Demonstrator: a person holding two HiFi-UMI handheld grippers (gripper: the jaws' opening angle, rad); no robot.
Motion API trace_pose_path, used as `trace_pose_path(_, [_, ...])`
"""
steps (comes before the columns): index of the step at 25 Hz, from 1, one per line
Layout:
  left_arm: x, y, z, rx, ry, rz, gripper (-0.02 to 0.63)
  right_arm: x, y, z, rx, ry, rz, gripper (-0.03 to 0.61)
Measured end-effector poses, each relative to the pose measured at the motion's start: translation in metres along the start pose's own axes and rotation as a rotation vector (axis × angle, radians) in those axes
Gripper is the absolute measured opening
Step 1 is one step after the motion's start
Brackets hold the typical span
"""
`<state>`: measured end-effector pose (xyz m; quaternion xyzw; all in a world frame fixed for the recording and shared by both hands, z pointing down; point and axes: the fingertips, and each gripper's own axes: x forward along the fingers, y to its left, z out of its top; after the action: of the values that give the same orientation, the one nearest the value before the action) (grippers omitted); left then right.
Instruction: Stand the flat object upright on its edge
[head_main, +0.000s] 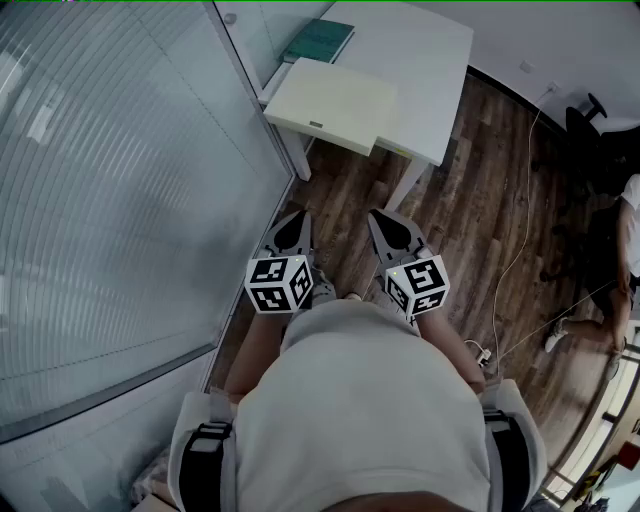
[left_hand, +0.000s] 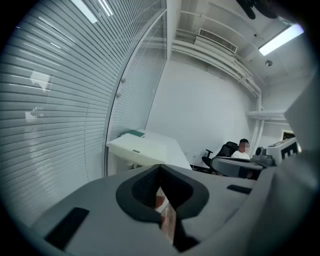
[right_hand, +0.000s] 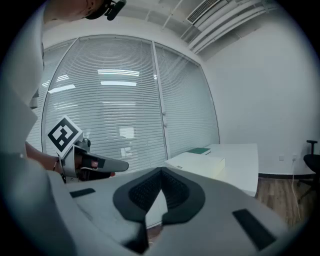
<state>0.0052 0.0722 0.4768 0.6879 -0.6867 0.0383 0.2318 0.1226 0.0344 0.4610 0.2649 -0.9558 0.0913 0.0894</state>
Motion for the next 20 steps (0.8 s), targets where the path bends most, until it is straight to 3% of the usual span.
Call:
trace_pose_path(11, [-0.001, 0.001, -0.004, -0.017, 0.01, 0.012, 0.021, -0.005, -0.002, 0.001, -0.006, -0.004, 0.0, 0.018])
trace_pose_path(20, [-0.003, -0.002, -0.01, -0.024, 0.021, 0.003, 0.021, -0.008, 0.0, 0.001, 0.062, -0.031, 0.007, 0.02])
